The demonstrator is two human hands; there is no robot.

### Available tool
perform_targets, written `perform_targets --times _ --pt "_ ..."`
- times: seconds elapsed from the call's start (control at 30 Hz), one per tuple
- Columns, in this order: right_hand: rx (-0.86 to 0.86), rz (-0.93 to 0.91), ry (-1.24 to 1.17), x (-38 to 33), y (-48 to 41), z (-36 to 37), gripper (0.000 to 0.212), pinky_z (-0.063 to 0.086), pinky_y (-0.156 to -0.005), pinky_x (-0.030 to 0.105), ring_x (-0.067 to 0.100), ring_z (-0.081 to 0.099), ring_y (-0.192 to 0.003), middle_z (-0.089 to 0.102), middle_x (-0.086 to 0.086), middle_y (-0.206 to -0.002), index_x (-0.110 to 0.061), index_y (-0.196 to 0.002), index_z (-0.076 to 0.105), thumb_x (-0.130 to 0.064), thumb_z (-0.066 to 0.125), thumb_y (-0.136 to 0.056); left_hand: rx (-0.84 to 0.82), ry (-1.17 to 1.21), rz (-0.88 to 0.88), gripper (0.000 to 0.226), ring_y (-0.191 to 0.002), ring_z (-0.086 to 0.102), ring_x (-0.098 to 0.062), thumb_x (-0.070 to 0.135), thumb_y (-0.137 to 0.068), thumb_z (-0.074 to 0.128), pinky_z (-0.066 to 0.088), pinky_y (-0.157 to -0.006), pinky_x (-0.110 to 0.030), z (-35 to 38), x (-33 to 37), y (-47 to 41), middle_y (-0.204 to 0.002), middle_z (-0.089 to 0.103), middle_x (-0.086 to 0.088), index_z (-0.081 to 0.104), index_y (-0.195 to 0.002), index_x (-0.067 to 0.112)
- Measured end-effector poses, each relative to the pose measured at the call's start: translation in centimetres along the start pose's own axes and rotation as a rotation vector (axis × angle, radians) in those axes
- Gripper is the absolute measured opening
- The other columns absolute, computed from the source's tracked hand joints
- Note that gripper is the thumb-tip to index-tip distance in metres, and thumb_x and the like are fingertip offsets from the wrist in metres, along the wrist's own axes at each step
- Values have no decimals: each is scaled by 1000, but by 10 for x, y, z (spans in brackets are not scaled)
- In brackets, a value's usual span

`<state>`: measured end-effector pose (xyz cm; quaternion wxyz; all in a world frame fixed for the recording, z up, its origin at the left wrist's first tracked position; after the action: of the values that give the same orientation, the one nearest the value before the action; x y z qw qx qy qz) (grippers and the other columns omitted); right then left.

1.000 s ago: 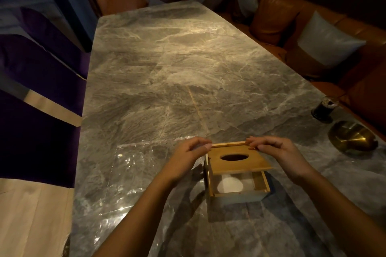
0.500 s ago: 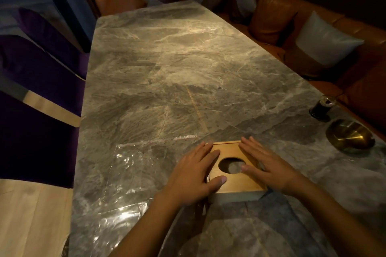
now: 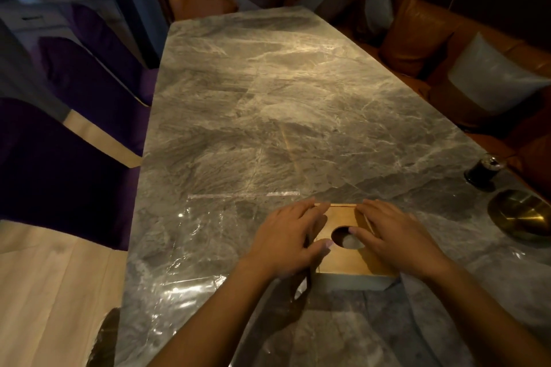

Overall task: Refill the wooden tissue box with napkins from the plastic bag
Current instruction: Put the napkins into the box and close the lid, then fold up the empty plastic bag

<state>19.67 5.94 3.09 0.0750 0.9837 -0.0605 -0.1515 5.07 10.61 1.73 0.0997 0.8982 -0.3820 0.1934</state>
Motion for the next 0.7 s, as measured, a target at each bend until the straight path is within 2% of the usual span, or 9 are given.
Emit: perform_targets --times 0.1,0.17,0.27,0.43,0.53,0.7 --pt "102 17 35 -17 -7 -9 37 30 -98 33 15 45 -120 53 -2 -130 -23 -122 48 -46 41 -93 63 7 -94 62 -136 32 -14 56 -88 40 27 -109 -36 -9 -21 13 -150 35 5 26 -143 33" --pt "134 -6 21 -36 -12 -9 37 30 -97 33 17 47 -118 54 -1 -129 -22 -122 48 -44 41 -93 107 7 -173 59 -134 35 -14 55 -89 40 27 -108 -33 -17 -40 27 -148 38 5 30 -142 31" --pt "148 -136 15 -78 -18 -2 40 33 -96 35 20 47 -119 53 1 -131 -20 -126 45 -42 42 -93 155 31 -278 57 -132 38 -14 52 -91 43 28 -107 -30 -27 -68 53 -145 43 3 35 -141 27" --pt "42 -313 -47 -148 -11 29 47 32 -101 31 17 40 -126 44 -1 -141 -23 -136 37 -43 43 -93 178 67 -443 57 -128 44 -16 52 -89 45 35 -105 -33 -23 -111 97 -141 49 0 39 -139 24" --pt "-14 -415 -15 -175 -4 58 48 29 -104 32 18 37 -129 40 0 -143 -22 -136 35 -42 42 -93 180 77 -498 66 -126 45 -15 60 -82 37 36 -103 -32 -15 -127 119 -139 50 0 40 -138 25" --pt "-133 -374 -15 -179 3 103 59 16 -114 34 19 18 -142 21 2 -155 -23 -144 20 -44 41 -93 153 42 -553 59 -134 34 -16 52 -89 44 27 -109 -32 5 -138 145 -148 37 0 36 -141 25"
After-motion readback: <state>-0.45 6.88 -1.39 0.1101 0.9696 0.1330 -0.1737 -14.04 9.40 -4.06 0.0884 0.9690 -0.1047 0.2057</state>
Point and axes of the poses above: each hand's wrist, its own y-axis away from the middle knuckle, its own z-axis out of the palm, x = y × z, the point moved 8 cm from there along -y, towards the middle knuckle
